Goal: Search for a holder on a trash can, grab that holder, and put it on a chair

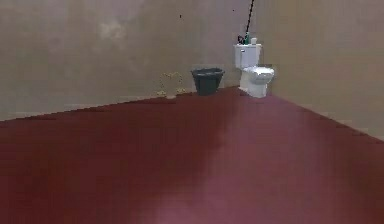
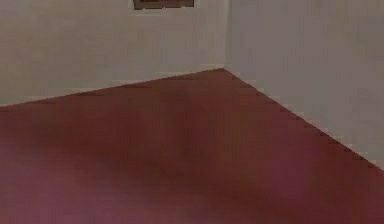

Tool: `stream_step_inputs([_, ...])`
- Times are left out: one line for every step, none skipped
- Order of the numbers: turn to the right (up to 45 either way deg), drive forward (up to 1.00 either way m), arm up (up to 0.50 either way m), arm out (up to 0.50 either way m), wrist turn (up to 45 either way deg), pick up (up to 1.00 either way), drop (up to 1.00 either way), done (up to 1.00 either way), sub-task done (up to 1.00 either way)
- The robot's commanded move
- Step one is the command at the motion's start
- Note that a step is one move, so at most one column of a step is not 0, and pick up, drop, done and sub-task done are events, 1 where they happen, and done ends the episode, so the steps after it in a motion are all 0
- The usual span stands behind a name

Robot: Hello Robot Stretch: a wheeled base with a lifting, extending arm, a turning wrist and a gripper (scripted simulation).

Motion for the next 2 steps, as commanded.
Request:
stream_step_inputs([0.0, 1.0, 0.0, 0.0, 0.0, 0.0, 0.0, 0.0, 0.0])
stream_step_inputs([0.0, 1.0, 0.0, 0.0, 0.0, 0.0, 0.0, 0.0, 0.0])
